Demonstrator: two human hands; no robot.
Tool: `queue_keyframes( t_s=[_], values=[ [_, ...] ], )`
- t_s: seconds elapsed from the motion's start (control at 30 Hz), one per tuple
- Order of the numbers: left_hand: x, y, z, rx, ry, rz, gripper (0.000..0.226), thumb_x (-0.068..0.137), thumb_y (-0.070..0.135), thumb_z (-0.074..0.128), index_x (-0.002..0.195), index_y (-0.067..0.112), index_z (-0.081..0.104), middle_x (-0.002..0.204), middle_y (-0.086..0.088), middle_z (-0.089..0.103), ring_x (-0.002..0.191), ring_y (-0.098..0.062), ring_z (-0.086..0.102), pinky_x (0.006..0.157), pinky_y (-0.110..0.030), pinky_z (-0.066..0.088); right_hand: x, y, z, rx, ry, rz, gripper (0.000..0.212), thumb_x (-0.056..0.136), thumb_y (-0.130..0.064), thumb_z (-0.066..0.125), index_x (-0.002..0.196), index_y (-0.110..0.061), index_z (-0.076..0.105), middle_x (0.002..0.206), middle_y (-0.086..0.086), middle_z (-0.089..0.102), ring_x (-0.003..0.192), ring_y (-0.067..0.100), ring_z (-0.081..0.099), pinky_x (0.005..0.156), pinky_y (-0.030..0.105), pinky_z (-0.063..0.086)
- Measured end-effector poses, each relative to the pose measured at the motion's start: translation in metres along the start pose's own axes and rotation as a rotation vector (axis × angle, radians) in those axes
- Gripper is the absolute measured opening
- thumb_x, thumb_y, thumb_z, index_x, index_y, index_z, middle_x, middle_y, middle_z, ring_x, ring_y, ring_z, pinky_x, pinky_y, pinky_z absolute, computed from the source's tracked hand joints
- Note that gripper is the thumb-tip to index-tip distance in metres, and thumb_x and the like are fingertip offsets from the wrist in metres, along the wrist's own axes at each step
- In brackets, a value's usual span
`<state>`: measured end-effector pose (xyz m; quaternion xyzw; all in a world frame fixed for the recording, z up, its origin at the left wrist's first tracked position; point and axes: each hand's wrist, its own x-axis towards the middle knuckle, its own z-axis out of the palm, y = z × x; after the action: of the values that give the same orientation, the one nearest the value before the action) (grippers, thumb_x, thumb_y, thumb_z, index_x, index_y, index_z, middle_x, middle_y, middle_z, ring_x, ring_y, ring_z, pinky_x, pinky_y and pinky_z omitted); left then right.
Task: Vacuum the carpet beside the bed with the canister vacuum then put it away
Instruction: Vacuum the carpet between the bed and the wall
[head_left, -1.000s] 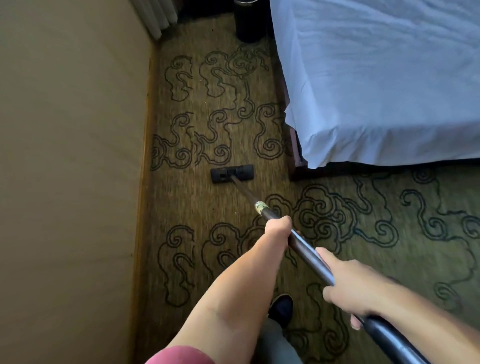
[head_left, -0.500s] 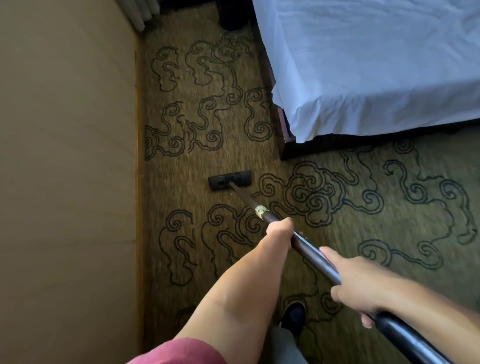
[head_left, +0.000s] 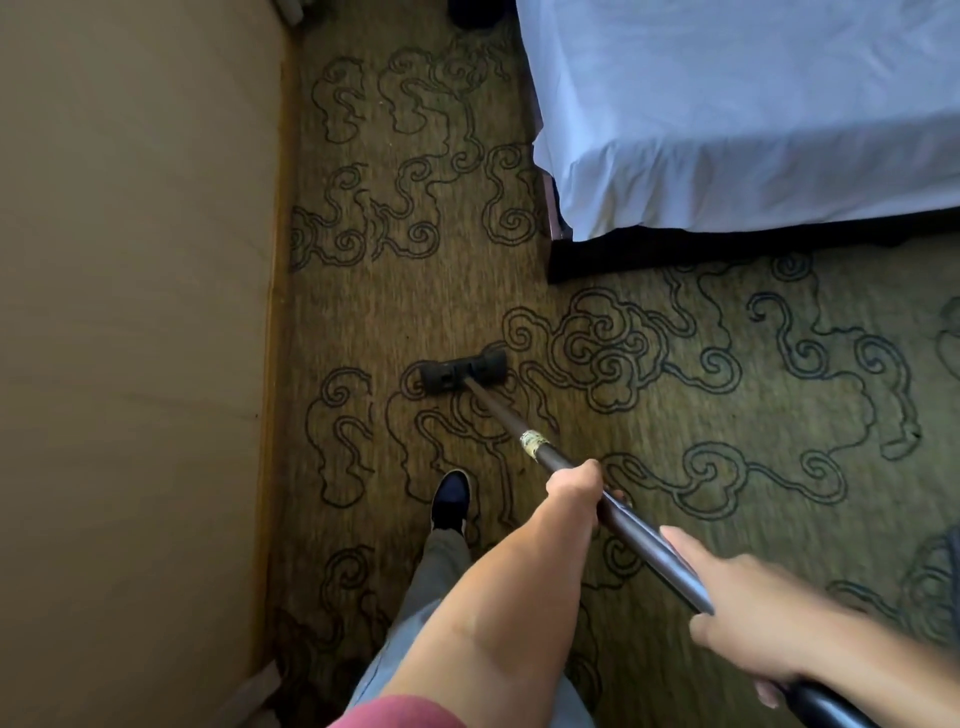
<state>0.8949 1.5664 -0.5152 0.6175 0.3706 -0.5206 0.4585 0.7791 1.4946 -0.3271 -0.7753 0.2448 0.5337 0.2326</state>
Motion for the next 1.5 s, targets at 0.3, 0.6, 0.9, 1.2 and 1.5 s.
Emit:
queue_keyframes(
  t_s=[0.3, 0.6, 0.9, 1.2, 1.5],
  values=[
    [-0.024, -0.012, 0.007, -0.004, -0.002, 0.026, 0.03, 0.087, 0.016, 0.055, 0.112, -0.001, 0.057, 0.047, -0.011, 0.066, 0.061, -0.031, 0.071, 0.081, -0.048, 0.063, -0.024, 0.006, -0.01, 0.031, -0.021, -0.031, 0.087, 0.087, -0.022, 0.053, 0.156, -0.044, 0.005, 0.103, 0.001, 0.053, 0.042, 0.014, 0.069, 0.048, 0.029, 0.06],
    [-0.039, 0.079, 0.029, 0.058, 0.046, 0.173, 0.056, 0.078, 0.029, 0.06, 0.128, 0.003, 0.06, 0.111, -0.007, 0.072, 0.103, -0.031, 0.072, 0.094, -0.037, 0.058, -0.027, 0.0, -0.052, 0.115, 0.173, -0.044, 0.088, 0.085, -0.024, 0.051, 0.154, -0.049, 0.001, 0.097, 0.0, 0.057, 0.041, 0.015, 0.069, 0.04, 0.023, 0.051],
    [0.003, 0.214, 0.034, 0.112, -0.014, 0.241, 0.043, 0.08, 0.016, 0.057, 0.12, -0.001, 0.061, 0.05, -0.012, 0.068, 0.047, -0.027, 0.07, 0.072, -0.045, 0.065, 0.048, -0.049, -0.139, 0.212, 0.251, -0.031, 0.085, 0.084, -0.027, 0.05, 0.153, -0.045, 0.004, 0.09, 0.001, 0.068, 0.045, 0.014, 0.07, 0.064, 0.034, 0.062],
    [0.05, 0.226, 0.032, 0.077, 0.04, 0.087, 0.053, 0.078, 0.031, 0.058, 0.121, 0.001, 0.062, 0.104, -0.017, 0.076, 0.094, -0.036, 0.075, 0.09, -0.044, 0.061, 0.071, -0.068, -0.184, 0.009, 0.172, 0.072, 0.088, 0.085, -0.039, 0.047, 0.154, -0.053, -0.007, 0.096, -0.007, 0.053, 0.054, 0.007, 0.053, 0.064, 0.025, 0.054],
    [0.008, 0.14, 0.049, 0.01, 0.001, -0.014, 0.06, 0.076, 0.032, 0.06, 0.126, -0.001, 0.062, 0.11, -0.02, 0.074, 0.1, -0.04, 0.073, 0.094, -0.047, 0.058, 0.015, -0.033, -0.152, -0.137, 0.077, 0.118, 0.085, 0.086, -0.037, 0.046, 0.154, -0.052, -0.003, 0.097, -0.006, 0.052, 0.044, 0.001, 0.054, 0.068, 0.025, 0.054]
  ],
)
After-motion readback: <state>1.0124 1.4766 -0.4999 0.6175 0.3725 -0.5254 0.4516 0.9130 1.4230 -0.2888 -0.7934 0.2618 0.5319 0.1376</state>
